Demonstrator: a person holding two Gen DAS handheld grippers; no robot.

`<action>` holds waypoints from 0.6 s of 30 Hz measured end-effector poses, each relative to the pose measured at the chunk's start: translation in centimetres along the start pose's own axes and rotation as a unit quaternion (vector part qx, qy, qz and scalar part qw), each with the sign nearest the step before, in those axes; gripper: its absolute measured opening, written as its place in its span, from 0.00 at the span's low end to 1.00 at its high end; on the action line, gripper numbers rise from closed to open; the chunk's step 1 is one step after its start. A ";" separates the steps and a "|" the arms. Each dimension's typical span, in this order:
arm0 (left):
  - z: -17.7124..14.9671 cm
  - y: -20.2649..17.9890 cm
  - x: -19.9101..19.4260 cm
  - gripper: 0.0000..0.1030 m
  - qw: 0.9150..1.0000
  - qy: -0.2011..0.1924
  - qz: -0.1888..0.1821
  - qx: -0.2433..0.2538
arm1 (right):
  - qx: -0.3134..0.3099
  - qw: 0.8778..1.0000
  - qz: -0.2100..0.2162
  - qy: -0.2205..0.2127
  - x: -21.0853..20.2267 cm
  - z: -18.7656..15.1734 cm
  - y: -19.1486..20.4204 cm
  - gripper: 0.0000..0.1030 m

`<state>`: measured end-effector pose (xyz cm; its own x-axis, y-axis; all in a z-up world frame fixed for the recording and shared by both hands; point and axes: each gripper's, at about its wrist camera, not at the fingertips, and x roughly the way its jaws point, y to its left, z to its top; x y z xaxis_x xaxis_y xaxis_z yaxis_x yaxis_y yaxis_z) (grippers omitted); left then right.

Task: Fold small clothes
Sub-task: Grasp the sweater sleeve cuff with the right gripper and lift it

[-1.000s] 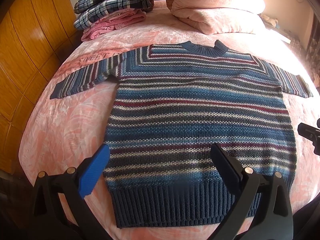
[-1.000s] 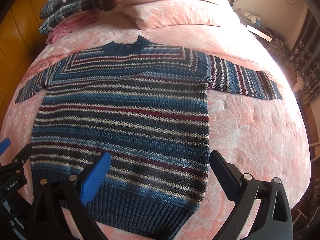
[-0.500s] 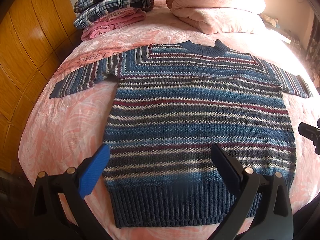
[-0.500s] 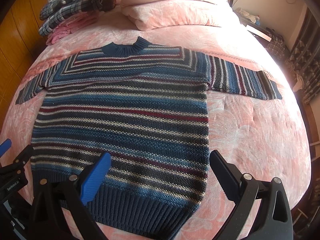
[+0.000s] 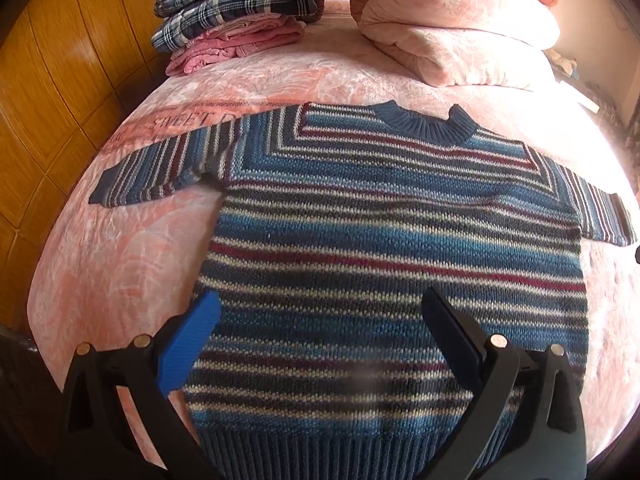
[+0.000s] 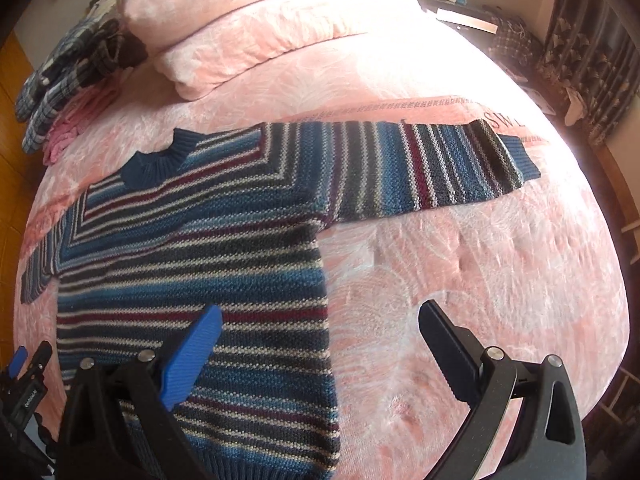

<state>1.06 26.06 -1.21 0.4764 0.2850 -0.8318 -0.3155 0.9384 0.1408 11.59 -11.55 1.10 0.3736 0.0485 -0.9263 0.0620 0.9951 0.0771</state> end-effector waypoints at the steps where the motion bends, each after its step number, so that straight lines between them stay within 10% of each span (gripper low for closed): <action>1: 0.8 -0.6 0.4 0.97 1.000 -0.004 -0.002 0.003 | 0.005 1.000 -0.001 0.003 0.6 1.4 -1.3 0.96; 9: 4.7 -5.9 4.4 0.97 0.999 0.006 -0.037 -0.008 | 0.118 0.992 -0.006 0.047 7.5 9.4 -15.3 0.96; 18: 8.1 -10.8 7.9 0.97 0.999 0.002 -0.052 -0.011 | 0.201 0.977 -0.022 0.073 13.7 11.0 -26.8 0.92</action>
<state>14.87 19.74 -4.91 0.5037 0.1861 -0.8436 -0.2834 0.9581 0.0421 25.21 -38.46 -9.56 0.2282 0.0467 -0.9725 0.4451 0.8834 0.1468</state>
